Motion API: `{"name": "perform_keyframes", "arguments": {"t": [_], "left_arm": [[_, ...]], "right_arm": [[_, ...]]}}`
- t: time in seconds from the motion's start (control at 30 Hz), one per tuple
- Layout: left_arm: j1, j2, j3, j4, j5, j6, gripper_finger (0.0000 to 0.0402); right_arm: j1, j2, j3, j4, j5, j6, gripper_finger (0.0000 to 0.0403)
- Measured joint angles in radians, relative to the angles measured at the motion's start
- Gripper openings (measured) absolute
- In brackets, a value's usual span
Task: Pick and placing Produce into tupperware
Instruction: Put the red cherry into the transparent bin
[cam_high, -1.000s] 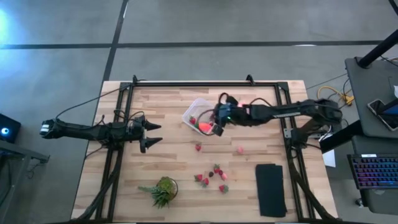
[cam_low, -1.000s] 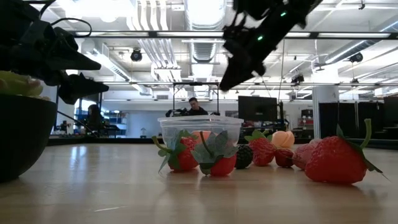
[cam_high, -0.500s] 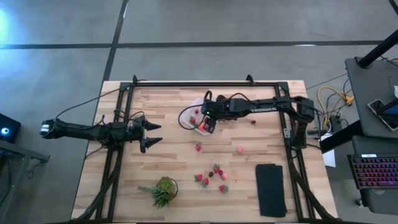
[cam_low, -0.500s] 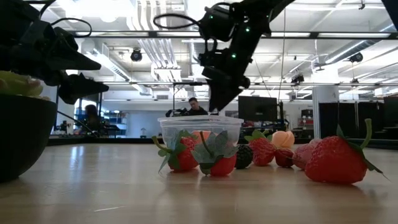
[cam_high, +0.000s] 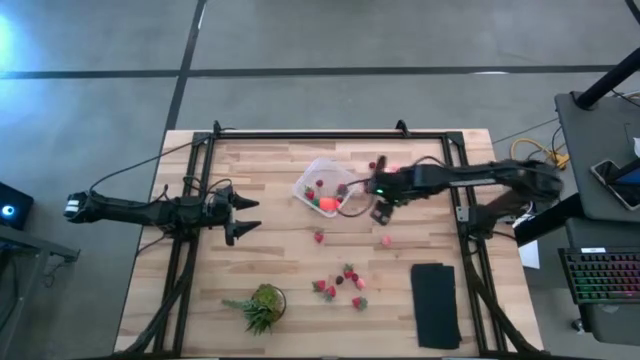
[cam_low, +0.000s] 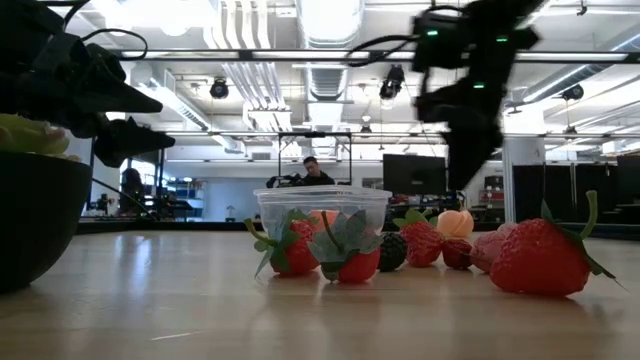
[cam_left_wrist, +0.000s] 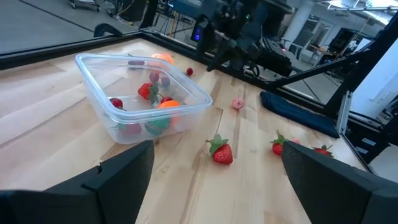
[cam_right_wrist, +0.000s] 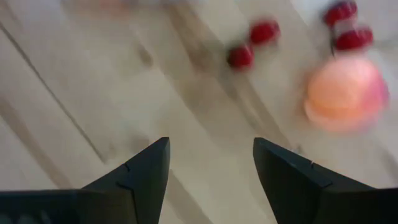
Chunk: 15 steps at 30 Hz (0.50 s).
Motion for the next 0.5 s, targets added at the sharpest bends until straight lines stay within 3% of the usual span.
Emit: {"name": "perform_keyframes", "arguments": {"t": [0.27, 0.37, 0.5], "left_arm": [[0.000, -0.001, 0.000, 0.000, 0.000, 0.000, 0.0338], [0.000, 0.000, 0.000, 0.000, 0.000, 0.000, 0.0338], [0.000, -0.001, 0.000, 0.000, 0.000, 0.000, 0.0338]], "right_arm": [[-0.090, -0.332, -0.306, 0.116, -0.164, 0.075, 0.0224], [-0.177, -0.382, -0.374, 0.114, -0.222, 0.189, 0.0224], [-0.268, -0.403, -0.388, 0.113, -0.211, 0.300, 0.0224]]}}
